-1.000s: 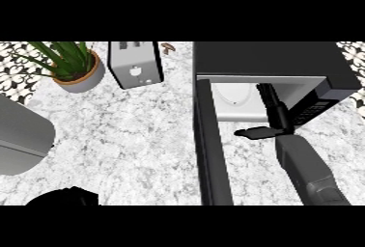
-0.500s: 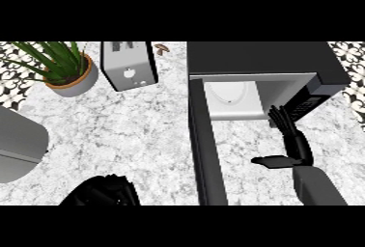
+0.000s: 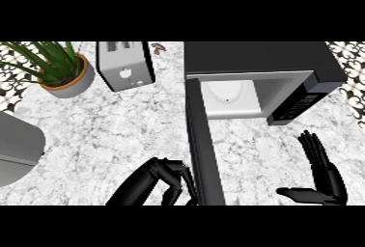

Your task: Pick up the milk, place it into the microwave and close the microwave

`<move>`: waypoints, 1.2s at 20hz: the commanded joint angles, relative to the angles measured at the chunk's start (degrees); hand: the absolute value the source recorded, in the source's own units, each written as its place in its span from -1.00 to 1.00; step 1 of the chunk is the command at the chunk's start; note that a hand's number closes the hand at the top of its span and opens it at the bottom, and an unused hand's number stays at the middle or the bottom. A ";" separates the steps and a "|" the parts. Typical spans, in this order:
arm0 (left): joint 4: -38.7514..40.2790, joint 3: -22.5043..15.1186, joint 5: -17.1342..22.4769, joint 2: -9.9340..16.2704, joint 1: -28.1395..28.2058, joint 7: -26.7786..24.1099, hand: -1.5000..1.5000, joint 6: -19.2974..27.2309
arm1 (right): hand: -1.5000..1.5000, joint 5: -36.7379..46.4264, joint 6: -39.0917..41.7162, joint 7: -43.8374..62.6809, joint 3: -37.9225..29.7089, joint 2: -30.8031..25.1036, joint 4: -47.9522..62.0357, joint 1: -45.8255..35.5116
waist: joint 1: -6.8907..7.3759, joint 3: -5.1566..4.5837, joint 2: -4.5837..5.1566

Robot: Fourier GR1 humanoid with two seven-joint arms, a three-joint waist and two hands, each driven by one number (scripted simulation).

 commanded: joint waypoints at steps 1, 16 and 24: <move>11.57 -5.86 -3.68 0.00 -4.45 -3.91 1.00 4.51 | -1.00 -1.86 3.25 -1.03 0.63 -0.72 -9.69 8.33 | 0.07 0.00 0.18; 42.79 -19.96 8.88 0.00 -21.31 -23.74 1.00 32.45 | -1.00 -12.68 13.44 3.39 3.26 -8.22 -35.15 21.43 | -2.78 -0.13 0.93; 46.98 -26.97 21.15 0.01 -30.06 -20.06 1.00 38.17 | -1.00 -17.73 13.55 11.01 4.91 -11.27 -48.48 23.20 | -5.40 -0.20 1.19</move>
